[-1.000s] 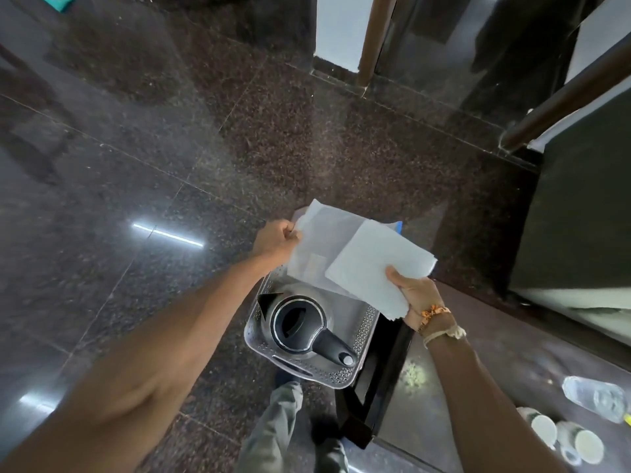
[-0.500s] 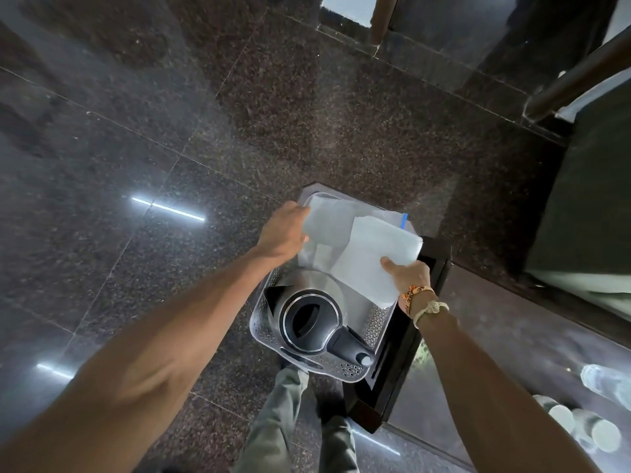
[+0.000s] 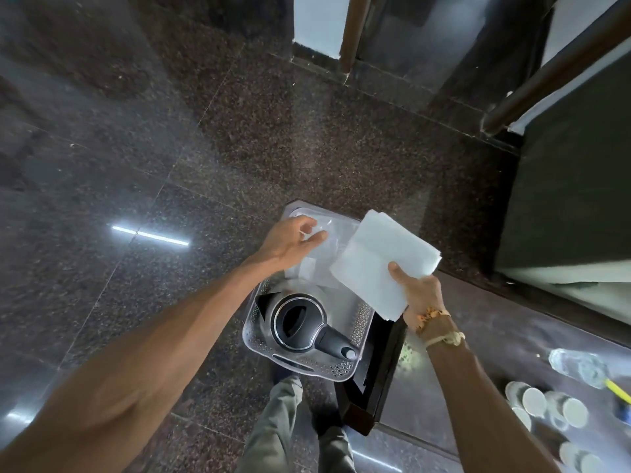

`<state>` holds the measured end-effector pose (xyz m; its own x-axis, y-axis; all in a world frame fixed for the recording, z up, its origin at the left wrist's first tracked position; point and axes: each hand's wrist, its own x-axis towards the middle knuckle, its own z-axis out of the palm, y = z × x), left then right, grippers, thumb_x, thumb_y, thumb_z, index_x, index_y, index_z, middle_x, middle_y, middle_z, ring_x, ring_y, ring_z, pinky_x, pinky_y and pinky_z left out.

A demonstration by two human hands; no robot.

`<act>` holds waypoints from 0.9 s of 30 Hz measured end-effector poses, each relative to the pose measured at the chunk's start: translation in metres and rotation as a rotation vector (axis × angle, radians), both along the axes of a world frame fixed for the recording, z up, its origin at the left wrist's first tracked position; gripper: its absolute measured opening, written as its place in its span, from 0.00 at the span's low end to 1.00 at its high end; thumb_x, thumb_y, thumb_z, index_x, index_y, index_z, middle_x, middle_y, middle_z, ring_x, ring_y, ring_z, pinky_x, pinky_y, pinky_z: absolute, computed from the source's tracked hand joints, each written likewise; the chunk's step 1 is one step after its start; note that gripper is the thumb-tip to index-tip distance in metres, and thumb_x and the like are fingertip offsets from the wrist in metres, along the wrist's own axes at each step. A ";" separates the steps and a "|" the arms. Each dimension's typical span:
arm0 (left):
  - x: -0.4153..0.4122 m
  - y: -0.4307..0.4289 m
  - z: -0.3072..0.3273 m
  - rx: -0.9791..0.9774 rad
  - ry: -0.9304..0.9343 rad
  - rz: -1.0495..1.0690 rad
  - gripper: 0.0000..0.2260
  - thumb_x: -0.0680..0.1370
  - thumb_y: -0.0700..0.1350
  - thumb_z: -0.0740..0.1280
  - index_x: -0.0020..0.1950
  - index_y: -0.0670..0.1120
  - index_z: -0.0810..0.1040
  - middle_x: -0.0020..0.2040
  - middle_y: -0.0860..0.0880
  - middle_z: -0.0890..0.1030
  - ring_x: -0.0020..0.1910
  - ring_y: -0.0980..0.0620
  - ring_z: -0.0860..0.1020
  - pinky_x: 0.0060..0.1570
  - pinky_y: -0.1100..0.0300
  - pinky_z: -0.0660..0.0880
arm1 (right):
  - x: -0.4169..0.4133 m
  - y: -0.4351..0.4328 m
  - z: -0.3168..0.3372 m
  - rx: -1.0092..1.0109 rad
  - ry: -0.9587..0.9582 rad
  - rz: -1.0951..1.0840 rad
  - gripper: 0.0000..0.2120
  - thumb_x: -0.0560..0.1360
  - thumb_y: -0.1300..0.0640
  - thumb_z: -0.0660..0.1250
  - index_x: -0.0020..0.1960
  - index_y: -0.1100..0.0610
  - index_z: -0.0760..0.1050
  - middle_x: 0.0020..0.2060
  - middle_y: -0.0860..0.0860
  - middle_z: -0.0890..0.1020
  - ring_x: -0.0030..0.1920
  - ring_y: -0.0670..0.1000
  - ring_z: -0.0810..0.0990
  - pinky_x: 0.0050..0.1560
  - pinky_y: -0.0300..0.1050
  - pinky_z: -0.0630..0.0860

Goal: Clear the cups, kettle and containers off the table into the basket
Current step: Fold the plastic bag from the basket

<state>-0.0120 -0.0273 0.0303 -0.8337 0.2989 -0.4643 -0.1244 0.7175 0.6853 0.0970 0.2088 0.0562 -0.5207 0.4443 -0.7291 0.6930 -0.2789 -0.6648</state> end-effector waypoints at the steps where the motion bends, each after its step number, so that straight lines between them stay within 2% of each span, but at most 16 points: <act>1: -0.001 0.012 0.018 0.122 -0.106 0.020 0.29 0.74 0.65 0.67 0.67 0.47 0.75 0.61 0.52 0.80 0.57 0.54 0.79 0.55 0.60 0.74 | 0.004 0.005 0.017 -0.070 0.068 0.005 0.08 0.72 0.63 0.74 0.50 0.63 0.81 0.55 0.62 0.83 0.51 0.62 0.84 0.53 0.64 0.80; 3: 0.001 0.039 0.058 0.368 -0.294 0.042 0.34 0.70 0.68 0.69 0.68 0.47 0.74 0.61 0.51 0.81 0.56 0.57 0.80 0.57 0.60 0.76 | 0.010 0.016 0.052 -0.143 0.184 0.055 0.14 0.72 0.63 0.73 0.56 0.65 0.80 0.57 0.62 0.83 0.56 0.63 0.83 0.55 0.65 0.80; 5: 0.006 0.067 0.093 0.585 -0.453 0.020 0.26 0.73 0.62 0.71 0.63 0.46 0.77 0.53 0.51 0.85 0.48 0.56 0.83 0.48 0.61 0.78 | 0.013 0.024 0.086 -0.162 0.277 0.108 0.14 0.73 0.63 0.72 0.58 0.64 0.80 0.56 0.60 0.84 0.56 0.62 0.83 0.54 0.61 0.81; 6: 0.011 0.081 0.105 0.644 -0.492 -0.002 0.22 0.73 0.59 0.72 0.60 0.46 0.79 0.51 0.49 0.85 0.47 0.52 0.84 0.46 0.57 0.80 | 0.015 0.028 0.103 -0.151 0.315 0.123 0.13 0.74 0.63 0.71 0.58 0.63 0.80 0.55 0.59 0.85 0.55 0.61 0.84 0.51 0.58 0.82; 8: 0.021 0.106 0.127 0.658 -0.440 -0.006 0.19 0.71 0.55 0.76 0.57 0.47 0.81 0.51 0.48 0.86 0.49 0.46 0.85 0.47 0.52 0.81 | 0.021 0.036 0.129 -0.083 0.383 0.116 0.14 0.73 0.61 0.73 0.59 0.61 0.80 0.52 0.58 0.85 0.52 0.59 0.85 0.46 0.54 0.83; 12: 0.035 0.143 0.155 0.725 -0.302 0.019 0.14 0.73 0.50 0.76 0.55 0.47 0.81 0.49 0.48 0.86 0.46 0.48 0.85 0.43 0.55 0.82 | 0.039 0.059 0.164 0.076 0.408 -0.064 0.23 0.66 0.53 0.79 0.57 0.61 0.79 0.51 0.59 0.85 0.51 0.63 0.85 0.46 0.58 0.83; 16: 0.059 0.172 0.187 0.741 -0.198 0.005 0.15 0.73 0.55 0.74 0.55 0.49 0.78 0.46 0.52 0.86 0.41 0.55 0.85 0.37 0.61 0.79 | 0.071 0.076 0.193 0.261 0.422 -0.095 0.19 0.68 0.51 0.80 0.51 0.62 0.81 0.45 0.55 0.87 0.45 0.57 0.87 0.40 0.50 0.83; 19: 0.085 0.195 0.207 0.738 -0.141 -0.105 0.19 0.73 0.58 0.73 0.59 0.49 0.77 0.49 0.51 0.85 0.45 0.53 0.85 0.42 0.57 0.81 | 0.101 0.086 0.211 0.317 0.462 -0.179 0.15 0.69 0.51 0.79 0.48 0.61 0.83 0.43 0.55 0.87 0.43 0.56 0.87 0.43 0.53 0.85; 22: 0.115 0.220 0.232 0.732 -0.072 -0.204 0.19 0.74 0.55 0.73 0.60 0.48 0.75 0.51 0.50 0.85 0.46 0.53 0.84 0.44 0.57 0.82 | 0.136 0.102 0.227 0.344 0.480 -0.213 0.13 0.69 0.51 0.78 0.48 0.57 0.83 0.43 0.53 0.87 0.43 0.54 0.87 0.45 0.54 0.85; 24: 0.137 0.235 0.250 0.749 -0.061 -0.250 0.20 0.74 0.53 0.74 0.61 0.48 0.75 0.51 0.51 0.84 0.46 0.55 0.84 0.43 0.61 0.81 | 0.162 0.114 0.238 0.382 0.506 -0.211 0.13 0.69 0.50 0.78 0.49 0.55 0.83 0.42 0.51 0.87 0.41 0.51 0.87 0.43 0.50 0.85; 27: 0.171 0.254 0.271 0.775 -0.037 -0.321 0.21 0.73 0.50 0.76 0.62 0.48 0.76 0.53 0.51 0.85 0.49 0.53 0.84 0.46 0.57 0.82 | 0.205 0.132 0.255 0.375 0.564 -0.235 0.11 0.69 0.50 0.78 0.48 0.54 0.82 0.40 0.49 0.87 0.40 0.48 0.87 0.38 0.45 0.83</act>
